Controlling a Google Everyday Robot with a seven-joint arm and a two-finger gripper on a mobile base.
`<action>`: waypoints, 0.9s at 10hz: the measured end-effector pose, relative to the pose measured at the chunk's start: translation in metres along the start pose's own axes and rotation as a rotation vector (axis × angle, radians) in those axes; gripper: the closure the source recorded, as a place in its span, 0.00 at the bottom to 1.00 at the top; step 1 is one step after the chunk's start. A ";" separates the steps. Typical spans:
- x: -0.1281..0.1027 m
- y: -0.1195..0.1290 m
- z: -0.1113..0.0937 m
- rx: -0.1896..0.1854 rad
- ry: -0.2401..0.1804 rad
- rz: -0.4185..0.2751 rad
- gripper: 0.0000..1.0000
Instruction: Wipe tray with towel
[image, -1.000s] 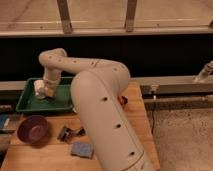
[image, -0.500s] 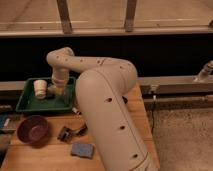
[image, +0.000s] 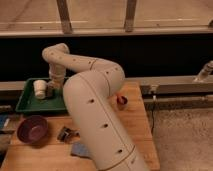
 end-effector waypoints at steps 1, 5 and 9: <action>-0.009 0.008 -0.001 -0.005 -0.010 -0.021 1.00; -0.019 0.074 -0.015 -0.038 -0.047 -0.077 1.00; 0.021 0.086 -0.020 -0.048 -0.029 0.003 1.00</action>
